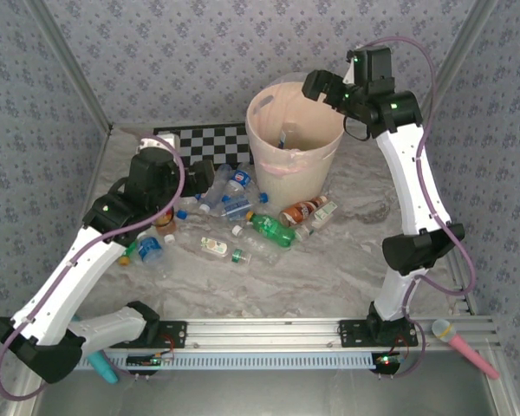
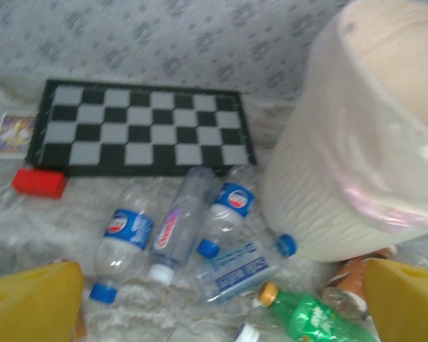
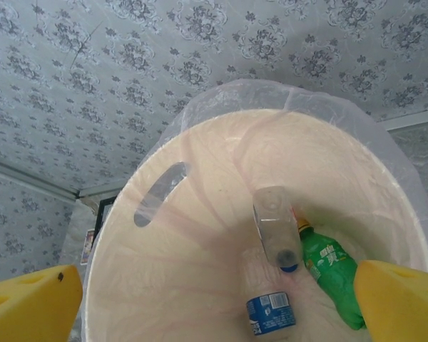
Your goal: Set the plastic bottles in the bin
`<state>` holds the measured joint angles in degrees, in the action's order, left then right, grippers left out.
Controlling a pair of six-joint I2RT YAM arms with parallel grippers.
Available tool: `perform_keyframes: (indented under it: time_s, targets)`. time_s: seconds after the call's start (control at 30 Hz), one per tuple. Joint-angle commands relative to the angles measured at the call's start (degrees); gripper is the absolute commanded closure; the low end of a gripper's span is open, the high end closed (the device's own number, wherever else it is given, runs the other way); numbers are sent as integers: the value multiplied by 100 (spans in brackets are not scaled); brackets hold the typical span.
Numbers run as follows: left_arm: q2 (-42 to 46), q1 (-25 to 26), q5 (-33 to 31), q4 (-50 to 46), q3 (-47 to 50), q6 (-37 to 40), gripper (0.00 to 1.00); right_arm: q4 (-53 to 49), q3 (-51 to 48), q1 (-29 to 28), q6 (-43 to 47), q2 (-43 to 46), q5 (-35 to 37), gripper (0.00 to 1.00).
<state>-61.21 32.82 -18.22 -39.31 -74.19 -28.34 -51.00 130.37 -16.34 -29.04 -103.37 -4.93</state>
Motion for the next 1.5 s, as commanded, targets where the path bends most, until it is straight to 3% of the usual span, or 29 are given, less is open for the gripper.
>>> perform_keyframes:
  time_s: [0.0, 0.2, 0.33, 0.53, 0.83, 1.27, 1.47]
  targets:
    - [175, -363, 138, -538, 232, -691, 0, -47, -178, -103, 249, 353, 222, 0]
    - [427, -1186, 378, -1406, 828, -1359, 0, 194, -620, -187, 322, 670, 313, 0]
    - [554, -1952, 892, -2027, 1399, -1467, 0, 195, -687, -193, 335, 739, 358, 0]
    - [725, -2637, 1509, -1885, 2512, -1492, 0, 305, -860, -195, 346, 870, 398, 0]
    - [252, -2934, 1968, -1301, 3466, -1683, 4, 283, -899, -193, 362, 877, 325, 0]
    - [-559, -3150, 2071, -376, 3887, -1521, 14, 381, -1215, -190, 632, 1114, -206, 0]
    - [-319, -3145, 2024, -402, 3983, -1456, 30, 541, -1511, -198, 628, 1247, -371, 0]
